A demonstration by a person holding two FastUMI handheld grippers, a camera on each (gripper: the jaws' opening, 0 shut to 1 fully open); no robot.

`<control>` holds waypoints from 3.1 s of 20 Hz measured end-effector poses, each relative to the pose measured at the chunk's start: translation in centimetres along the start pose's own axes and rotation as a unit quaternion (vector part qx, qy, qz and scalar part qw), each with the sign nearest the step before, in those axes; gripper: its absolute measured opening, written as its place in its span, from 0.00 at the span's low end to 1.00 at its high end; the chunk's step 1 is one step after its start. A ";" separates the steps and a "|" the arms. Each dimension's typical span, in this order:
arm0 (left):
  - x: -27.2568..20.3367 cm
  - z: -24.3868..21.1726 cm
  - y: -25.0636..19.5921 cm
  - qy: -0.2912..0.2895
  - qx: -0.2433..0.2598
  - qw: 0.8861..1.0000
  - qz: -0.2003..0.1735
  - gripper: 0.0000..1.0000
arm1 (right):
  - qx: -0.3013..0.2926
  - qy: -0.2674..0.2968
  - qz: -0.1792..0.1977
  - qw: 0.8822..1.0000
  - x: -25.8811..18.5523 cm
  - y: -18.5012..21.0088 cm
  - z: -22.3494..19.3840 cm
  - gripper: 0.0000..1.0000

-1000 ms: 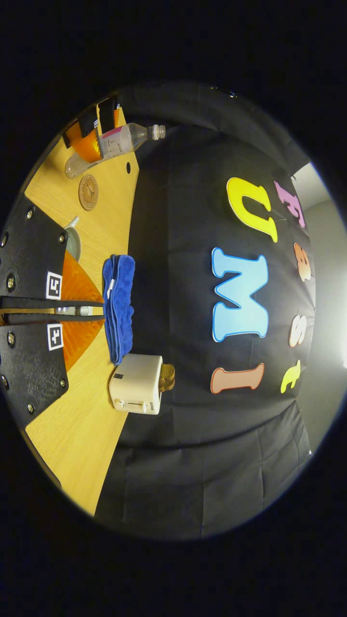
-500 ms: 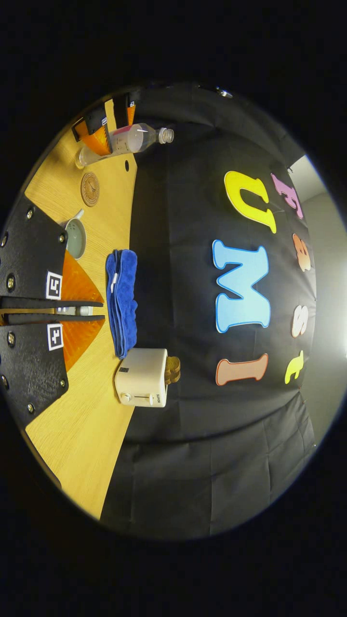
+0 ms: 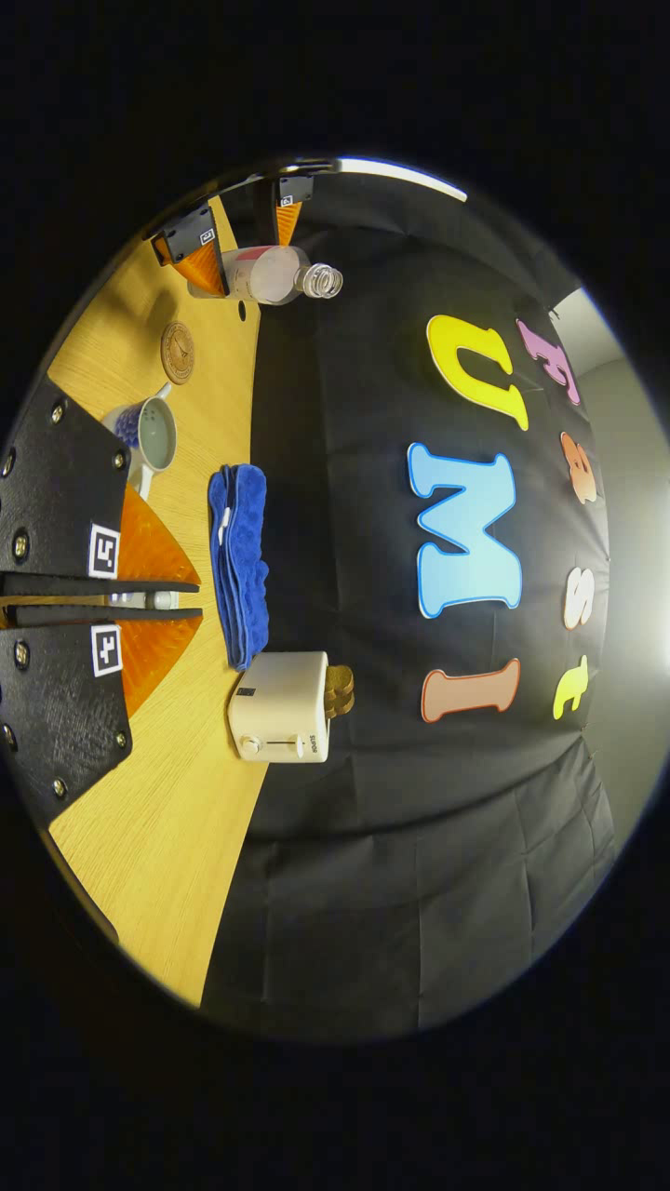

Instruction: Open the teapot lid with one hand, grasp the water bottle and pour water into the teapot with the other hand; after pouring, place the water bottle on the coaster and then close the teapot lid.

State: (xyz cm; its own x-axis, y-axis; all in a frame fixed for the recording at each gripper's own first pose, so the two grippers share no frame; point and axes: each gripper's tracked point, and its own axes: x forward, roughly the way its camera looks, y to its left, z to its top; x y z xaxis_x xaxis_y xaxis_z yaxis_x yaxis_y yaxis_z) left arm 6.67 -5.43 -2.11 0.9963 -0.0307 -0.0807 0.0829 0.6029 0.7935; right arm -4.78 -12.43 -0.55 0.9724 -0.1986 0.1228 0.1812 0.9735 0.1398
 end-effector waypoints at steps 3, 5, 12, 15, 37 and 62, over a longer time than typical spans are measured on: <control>0.6 0.6 -0.6 -0.001 0.061 0.998 -0.006 0.87 | 0.005 0.002 -0.003 1.000 -0.3 -0.7 -0.2 0.04; 0.8 1.1 -1.0 -0.005 0.105 0.994 -0.010 0.87 | 0.008 0.001 -0.005 1.000 -0.5 -1.0 -0.3 0.04; 1.3 2.8 -2.9 -0.017 0.220 0.975 -0.034 0.86 | 0.032 0.004 -0.004 0.999 -0.9 -1.7 -0.5 0.04; 1.5 3.3 -3.0 -0.019 0.258 0.965 -0.038 0.86 | 0.038 0.002 -0.002 0.999 -1.0 -1.8 -0.4 0.04; 2.6 5.3 -2.5 -0.035 0.474 0.880 -0.020 0.86 | 0.061 -0.001 -0.001 0.998 -1.6 -2.5 -0.4 0.04; 2.7 5.8 -0.4 -0.020 0.532 0.846 -0.009 0.87 | 0.075 0.002 0.004 0.997 -1.7 -2.7 -0.5 0.04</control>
State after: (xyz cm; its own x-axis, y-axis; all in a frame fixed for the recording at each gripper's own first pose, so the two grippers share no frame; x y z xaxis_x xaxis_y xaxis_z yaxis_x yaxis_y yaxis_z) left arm 9.43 -10.32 0.86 0.9929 -0.0721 -0.0943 0.0511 -0.4575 0.8877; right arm -6.88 -14.61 -1.64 0.9743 -0.1907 0.1199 0.1505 0.9470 0.2837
